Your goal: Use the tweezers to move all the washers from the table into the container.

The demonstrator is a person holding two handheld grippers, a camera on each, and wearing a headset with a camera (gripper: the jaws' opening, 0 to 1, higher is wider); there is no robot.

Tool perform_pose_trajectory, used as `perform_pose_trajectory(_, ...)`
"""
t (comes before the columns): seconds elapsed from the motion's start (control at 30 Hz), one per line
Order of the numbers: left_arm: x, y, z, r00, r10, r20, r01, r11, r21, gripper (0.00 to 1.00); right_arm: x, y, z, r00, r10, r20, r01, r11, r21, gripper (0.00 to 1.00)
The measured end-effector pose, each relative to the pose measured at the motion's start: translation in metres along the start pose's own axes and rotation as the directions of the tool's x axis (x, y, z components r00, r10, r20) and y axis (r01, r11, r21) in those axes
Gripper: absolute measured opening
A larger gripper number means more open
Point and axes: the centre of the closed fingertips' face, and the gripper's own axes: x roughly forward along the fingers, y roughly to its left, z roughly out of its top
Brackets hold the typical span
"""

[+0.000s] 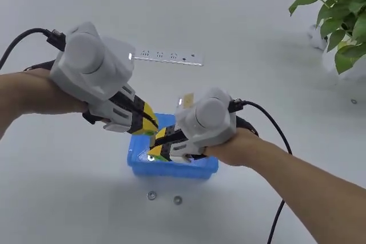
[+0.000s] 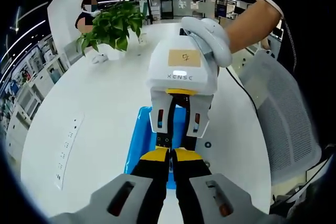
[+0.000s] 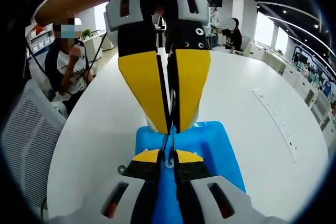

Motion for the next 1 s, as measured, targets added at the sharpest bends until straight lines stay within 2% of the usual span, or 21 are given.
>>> perform_pose_trajectory(0.3, -0.011, -0.006, 0.014, 0.9998, 0.017, 0.001, -0.017, 0.999, 0.032, 0.06, -0.015, 0.004, 0.012, 0.9994, -0.031, 0.011, 0.032, 0.999, -0.027, 0.11)
perform_pose_trajectory(0.47, -0.016, -0.013, 0.021, 0.9996, 0.027, 0.002, -0.027, 0.998, 0.049, 0.06, -0.022, 0.009, 0.017, 0.9989, -0.044, 0.015, 0.045, 0.998, -0.041, 0.11)
perform_pose_trajectory(0.77, -0.024, -0.026, 0.027, 0.9993, 0.037, -0.001, -0.037, 0.997, 0.068, 0.06, -0.030, 0.020, 0.024, 0.9982, -0.057, 0.020, 0.058, 0.996, -0.065, 0.11)
perform_pose_trajectory(1.0, -0.024, -0.039, 0.029, 0.9993, 0.037, -0.005, -0.037, 0.997, 0.074, 0.06, -0.034, 0.032, 0.022, 0.9981, -0.060, 0.017, 0.061, 0.995, -0.073, 0.11)
